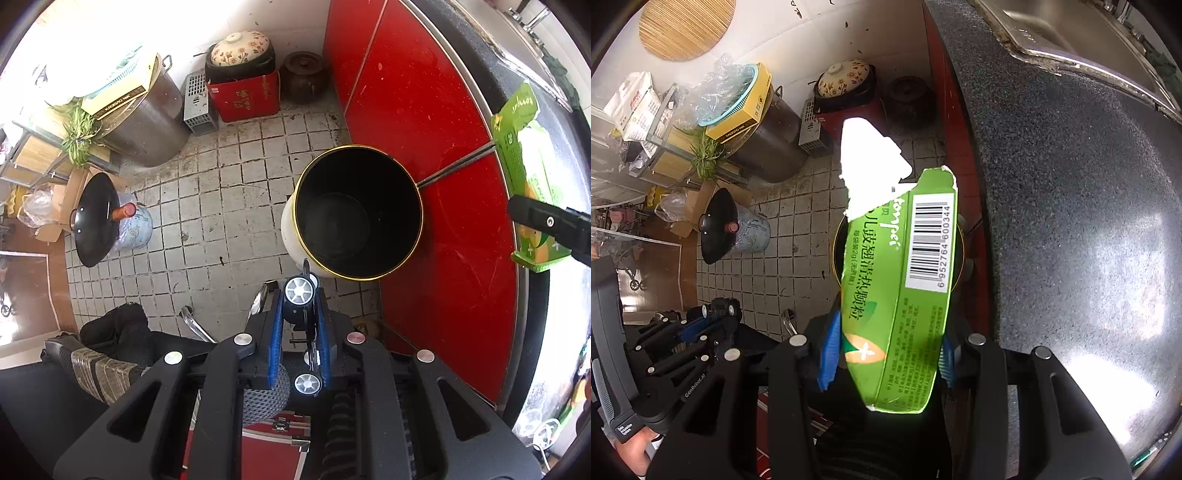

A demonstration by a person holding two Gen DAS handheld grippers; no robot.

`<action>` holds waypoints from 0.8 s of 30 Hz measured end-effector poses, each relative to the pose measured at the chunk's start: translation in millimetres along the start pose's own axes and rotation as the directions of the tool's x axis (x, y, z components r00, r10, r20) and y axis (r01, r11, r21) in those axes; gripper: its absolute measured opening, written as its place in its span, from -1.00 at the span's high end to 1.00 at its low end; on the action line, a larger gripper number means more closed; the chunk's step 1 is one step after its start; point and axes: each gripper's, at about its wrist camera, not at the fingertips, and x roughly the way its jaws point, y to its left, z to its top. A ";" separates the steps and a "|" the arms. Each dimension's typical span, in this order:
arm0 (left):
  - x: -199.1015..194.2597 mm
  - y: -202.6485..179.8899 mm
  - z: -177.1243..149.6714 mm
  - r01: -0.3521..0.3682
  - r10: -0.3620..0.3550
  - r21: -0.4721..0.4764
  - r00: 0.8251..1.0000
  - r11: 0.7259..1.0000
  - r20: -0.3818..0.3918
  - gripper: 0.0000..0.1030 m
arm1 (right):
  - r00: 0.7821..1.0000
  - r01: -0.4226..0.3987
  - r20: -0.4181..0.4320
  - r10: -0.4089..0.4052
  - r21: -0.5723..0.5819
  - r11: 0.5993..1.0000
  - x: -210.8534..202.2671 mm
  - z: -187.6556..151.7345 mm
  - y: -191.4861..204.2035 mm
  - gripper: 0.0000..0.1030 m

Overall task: Collect trash
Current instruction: 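Carry the tissue packet over the black bin and open the right gripper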

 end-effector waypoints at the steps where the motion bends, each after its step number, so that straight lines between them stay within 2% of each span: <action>1: 0.2 -0.4 1.1 0.001 -0.001 0.001 1.000 1.000 0.000 0.69 | 1.000 0.003 0.002 -0.003 -0.004 1.000 -1.1 1.1 0.1 0.16; 16: -1.3 5.2 10.9 -0.019 0.019 0.008 1.000 1.000 0.007 0.69 | 1.000 0.021 -0.005 -0.021 -0.009 1.000 4.1 5.3 5.4 0.16; 24: -4.6 35.9 18.9 -0.098 0.098 -0.023 0.995 0.995 0.019 0.69 | 1.000 0.028 -0.007 -0.028 0.001 1.000 5.1 3.8 1.0 0.16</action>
